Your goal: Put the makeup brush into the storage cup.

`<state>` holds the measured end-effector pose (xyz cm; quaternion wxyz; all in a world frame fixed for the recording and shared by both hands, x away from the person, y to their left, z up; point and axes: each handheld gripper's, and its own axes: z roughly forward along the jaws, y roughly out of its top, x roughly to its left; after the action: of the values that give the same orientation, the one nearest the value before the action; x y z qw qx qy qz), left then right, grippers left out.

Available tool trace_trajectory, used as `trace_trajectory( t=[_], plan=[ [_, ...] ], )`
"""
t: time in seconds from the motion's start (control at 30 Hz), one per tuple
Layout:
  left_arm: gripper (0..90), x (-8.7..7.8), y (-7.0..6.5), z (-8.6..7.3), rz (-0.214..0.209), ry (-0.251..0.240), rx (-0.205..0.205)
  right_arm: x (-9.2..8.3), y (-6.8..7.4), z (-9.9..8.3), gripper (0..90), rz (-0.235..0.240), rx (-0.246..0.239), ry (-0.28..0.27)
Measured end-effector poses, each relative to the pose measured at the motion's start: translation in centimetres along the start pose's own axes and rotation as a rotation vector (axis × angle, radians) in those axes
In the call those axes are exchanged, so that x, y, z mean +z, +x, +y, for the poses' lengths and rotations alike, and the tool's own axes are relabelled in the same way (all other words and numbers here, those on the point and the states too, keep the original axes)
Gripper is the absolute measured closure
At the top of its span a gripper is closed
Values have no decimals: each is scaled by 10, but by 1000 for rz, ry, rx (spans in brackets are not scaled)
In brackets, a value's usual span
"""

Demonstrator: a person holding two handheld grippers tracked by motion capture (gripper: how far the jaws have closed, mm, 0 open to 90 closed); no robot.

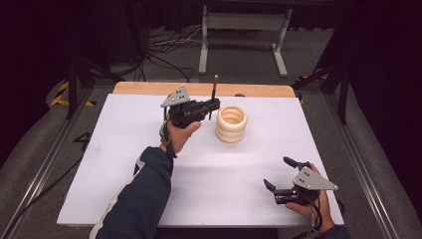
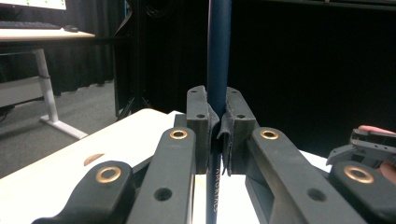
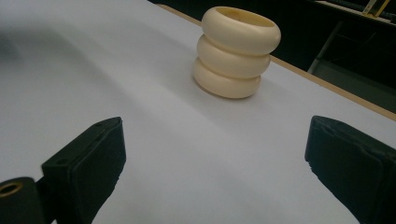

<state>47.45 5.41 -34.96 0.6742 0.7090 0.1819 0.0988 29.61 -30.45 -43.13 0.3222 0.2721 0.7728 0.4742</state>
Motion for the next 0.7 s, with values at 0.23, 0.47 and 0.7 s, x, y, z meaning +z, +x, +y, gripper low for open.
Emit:
trace_trajectory(
  t=[0.23, 0.47, 0.7],
  plan=[
    [834, 16, -1, 2, 0, 9, 10, 0, 1, 1, 60, 11, 1, -3],
    [834, 30, -1, 5, 7, 5, 28, -3, 2, 3, 60, 15, -4, -19],
    [833, 41, 0, 2, -2, 4, 24, -3, 0, 2, 60, 10, -6, -10]
  ],
)
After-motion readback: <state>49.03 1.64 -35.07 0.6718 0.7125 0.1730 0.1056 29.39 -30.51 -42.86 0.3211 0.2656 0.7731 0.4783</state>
